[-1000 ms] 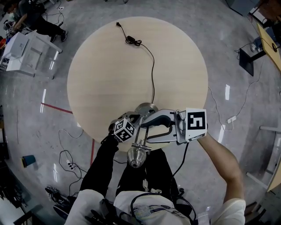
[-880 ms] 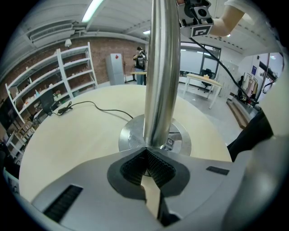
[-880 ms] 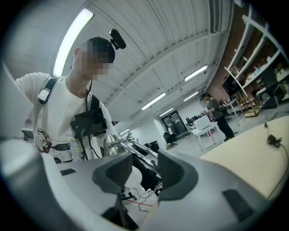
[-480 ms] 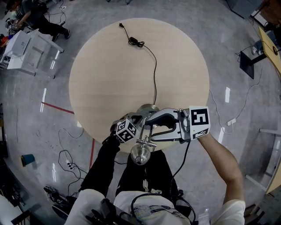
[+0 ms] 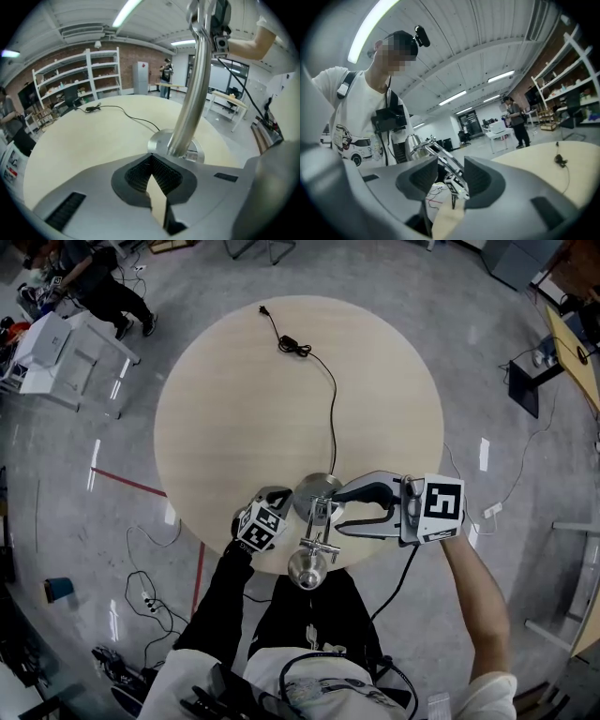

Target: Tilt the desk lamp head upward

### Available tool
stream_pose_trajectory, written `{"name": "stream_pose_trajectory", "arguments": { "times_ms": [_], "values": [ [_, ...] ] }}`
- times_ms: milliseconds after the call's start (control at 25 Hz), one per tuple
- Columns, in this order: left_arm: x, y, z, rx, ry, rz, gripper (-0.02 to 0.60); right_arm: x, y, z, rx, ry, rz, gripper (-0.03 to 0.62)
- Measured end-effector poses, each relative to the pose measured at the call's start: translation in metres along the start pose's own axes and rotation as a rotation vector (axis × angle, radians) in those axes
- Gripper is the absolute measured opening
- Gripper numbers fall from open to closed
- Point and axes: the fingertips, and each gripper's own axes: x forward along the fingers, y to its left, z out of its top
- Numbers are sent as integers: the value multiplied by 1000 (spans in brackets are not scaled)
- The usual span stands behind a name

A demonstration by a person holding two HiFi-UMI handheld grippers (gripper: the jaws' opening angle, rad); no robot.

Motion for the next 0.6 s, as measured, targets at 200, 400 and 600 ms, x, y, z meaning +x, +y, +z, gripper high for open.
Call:
{"name": "stream_pose_trajectory", "arguments": {
  "times_ms": [200, 400, 600],
  "values": [
    [-66, 39, 43, -165, -196, 145, 2, -54, -29, 22, -95, -93, -503, 166],
    [-170, 73, 122, -274, -501, 273, 2, -106, -25, 45, -123, -127, -1089, 5],
    [-259, 59, 188, -320, -691, 307, 2, -114, 14, 63, 3, -231, -1207, 5]
  ]
}}
